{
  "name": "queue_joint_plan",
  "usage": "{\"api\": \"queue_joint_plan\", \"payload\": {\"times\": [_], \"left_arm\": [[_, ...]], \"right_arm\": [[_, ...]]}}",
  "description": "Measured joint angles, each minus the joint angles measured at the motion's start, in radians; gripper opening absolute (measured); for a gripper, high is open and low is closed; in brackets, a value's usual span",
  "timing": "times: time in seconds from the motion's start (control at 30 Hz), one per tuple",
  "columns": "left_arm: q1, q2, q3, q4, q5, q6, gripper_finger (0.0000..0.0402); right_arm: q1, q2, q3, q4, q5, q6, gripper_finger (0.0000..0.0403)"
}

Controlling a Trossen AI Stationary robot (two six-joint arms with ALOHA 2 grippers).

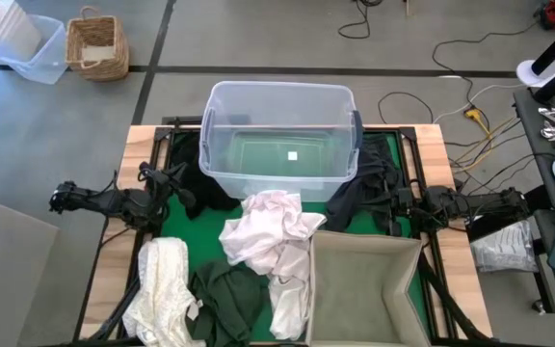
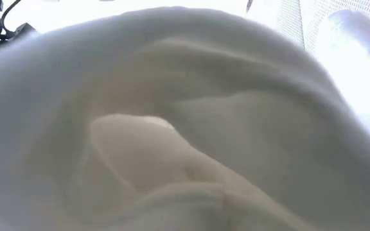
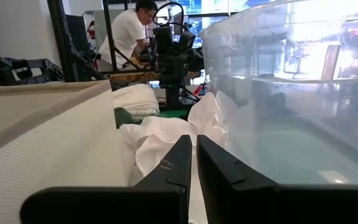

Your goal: Sort clothes

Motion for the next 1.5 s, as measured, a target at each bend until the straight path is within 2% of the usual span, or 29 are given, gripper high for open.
{"api": "queue_joint_plan", "payload": {"times": [0.2,0.33,0.53,0.8,0.93,1.17,1.37,1.5], "left_arm": [[0.000,0.000,0.000,0.000,0.008,-0.043,0.0000],[0.000,0.000,0.000,0.007,0.077,-0.135,0.0000],[0.000,0.000,0.002,0.075,0.173,-0.138,0.0000],[-0.001,0.000,0.002,0.219,0.175,-0.092,0.0000],[0.000,0.000,0.001,0.326,0.175,0.007,0.0000],[0.000,0.000,0.001,0.428,0.175,0.078,0.0000],[0.000,0.000,0.000,0.494,0.175,0.074,0.0000],[0.000,0.000,0.000,0.539,0.175,-0.018,0.0000]], "right_arm": [[0.000,0.000,0.000,0.001,0.002,-0.071,0.0018],[0.000,0.000,0.000,0.019,0.003,-0.076,0.0018],[0.000,0.000,0.000,0.104,0.002,-0.070,0.0018],[0.000,0.000,0.027,0.135,-0.001,-0.026,0.0018],[0.000,0.000,0.058,0.129,-0.002,0.007,0.0018],[0.000,0.000,0.110,0.105,-0.002,0.007,0.0018],[0.000,0.000,0.130,0.105,-0.002,-0.010,0.0018],[0.000,0.000,0.144,0.105,-0.002,-0.009,0.0018]]}}
